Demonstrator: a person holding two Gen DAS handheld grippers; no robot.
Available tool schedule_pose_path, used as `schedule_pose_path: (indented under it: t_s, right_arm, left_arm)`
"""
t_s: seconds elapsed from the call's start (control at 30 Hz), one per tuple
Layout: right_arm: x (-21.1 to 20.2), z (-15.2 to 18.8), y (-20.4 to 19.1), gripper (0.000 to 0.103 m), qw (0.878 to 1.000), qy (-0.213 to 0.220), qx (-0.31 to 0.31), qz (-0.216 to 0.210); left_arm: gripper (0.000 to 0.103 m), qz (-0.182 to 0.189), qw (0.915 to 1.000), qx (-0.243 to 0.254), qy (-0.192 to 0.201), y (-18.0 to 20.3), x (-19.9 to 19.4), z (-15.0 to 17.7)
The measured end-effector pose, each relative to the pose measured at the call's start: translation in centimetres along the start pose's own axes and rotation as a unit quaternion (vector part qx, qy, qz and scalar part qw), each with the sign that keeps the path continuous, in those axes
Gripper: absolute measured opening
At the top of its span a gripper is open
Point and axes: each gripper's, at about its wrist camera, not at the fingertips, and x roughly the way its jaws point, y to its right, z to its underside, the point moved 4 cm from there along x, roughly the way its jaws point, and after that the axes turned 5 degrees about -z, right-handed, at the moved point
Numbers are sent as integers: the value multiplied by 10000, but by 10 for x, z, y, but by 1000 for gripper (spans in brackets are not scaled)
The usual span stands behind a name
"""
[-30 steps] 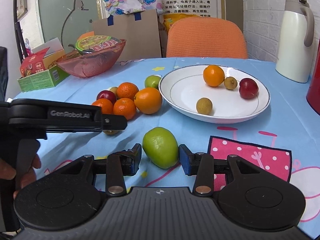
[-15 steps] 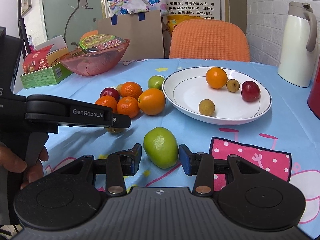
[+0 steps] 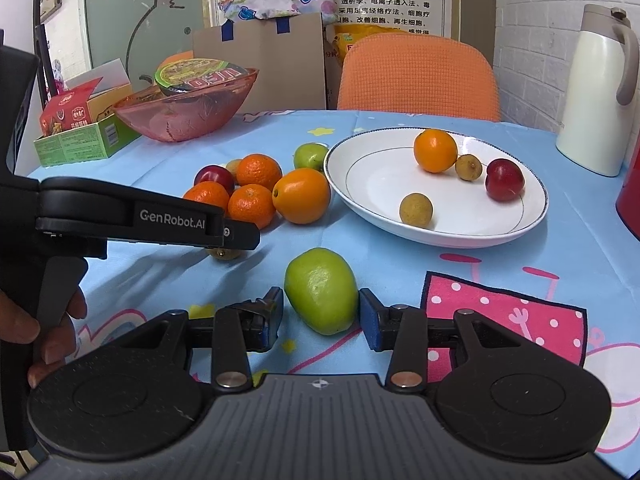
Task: Organize fruits
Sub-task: 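Grasp a green mango with the right tool while the left tool grasps a longan, then carry both fruits over the plate, open the left tool while the right keeps holding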
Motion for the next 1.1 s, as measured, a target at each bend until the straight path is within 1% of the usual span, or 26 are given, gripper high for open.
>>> schedule_pose_path:
  t_s: [0.47, 0.63, 0.77, 0.9, 1.03, 1.1]
  right_arm:
    - [0, 0, 1, 68, 10000, 72, 27, -22]
    - [-14, -5, 5, 68, 9996, 268, 96, -44]
    - [-30, -20, 16, 68, 9982, 577, 149, 63]
    - [-41, -41, 34, 68, 9954, 893, 134, 306]
    - [-40, -57, 56, 68, 9926, 1039, 133, 617]
    - [-37, -62, 65, 68, 9918, 1057, 164, 698]
  left_arm:
    - [92, -51, 10000, 81, 9, 0, 1, 0]
    - [92, 79, 9999, 86, 119, 2, -13, -6]
    - [92, 317, 9989, 135, 329, 9, -28, -23]
    - [92, 514, 9970, 238, 525, 25, -34, -48]
    - [92, 683, 9954, 358, 561, 43, -26, -70]
    - [92, 764, 9953, 331, 491, 50, -16, -81]
